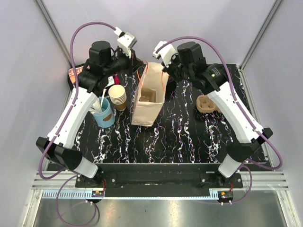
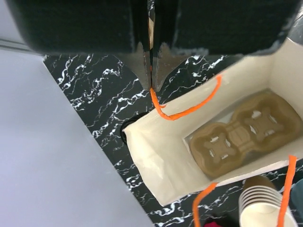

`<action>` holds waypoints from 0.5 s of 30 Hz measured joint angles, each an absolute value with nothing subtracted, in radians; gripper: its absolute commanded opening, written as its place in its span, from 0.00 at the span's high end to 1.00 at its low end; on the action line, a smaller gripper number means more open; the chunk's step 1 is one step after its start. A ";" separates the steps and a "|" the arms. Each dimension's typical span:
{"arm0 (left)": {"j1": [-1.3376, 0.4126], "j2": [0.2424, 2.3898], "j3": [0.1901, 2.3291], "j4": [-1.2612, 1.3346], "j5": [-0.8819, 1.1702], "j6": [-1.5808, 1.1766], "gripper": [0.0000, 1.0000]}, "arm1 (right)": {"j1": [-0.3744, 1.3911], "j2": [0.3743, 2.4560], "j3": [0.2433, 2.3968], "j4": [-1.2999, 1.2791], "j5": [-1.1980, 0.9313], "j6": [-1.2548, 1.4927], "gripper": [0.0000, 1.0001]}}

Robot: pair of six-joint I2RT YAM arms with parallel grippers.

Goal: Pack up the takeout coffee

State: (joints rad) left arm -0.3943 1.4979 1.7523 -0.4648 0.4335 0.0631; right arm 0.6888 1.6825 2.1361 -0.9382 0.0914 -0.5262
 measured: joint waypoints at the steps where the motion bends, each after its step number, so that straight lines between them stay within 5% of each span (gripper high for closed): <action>1: -0.398 1.503 1.766 -0.466 0.434 0.063 0.98 | 0.684 1.682 2.141 -0.936 0.099 -0.525 1.00; 10: -0.442 1.551 1.880 -0.494 0.433 0.062 0.83 | 0.661 1.654 2.225 -0.920 0.159 -0.522 1.00; 15: -0.464 1.568 1.923 -0.503 0.433 0.058 0.60 | 0.645 1.621 2.283 -0.917 0.184 -0.524 1.00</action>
State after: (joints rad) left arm -0.4641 1.5677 1.9228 -0.5034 0.4332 0.0578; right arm 0.6445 1.6211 2.2829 -0.9173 0.1844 -0.5236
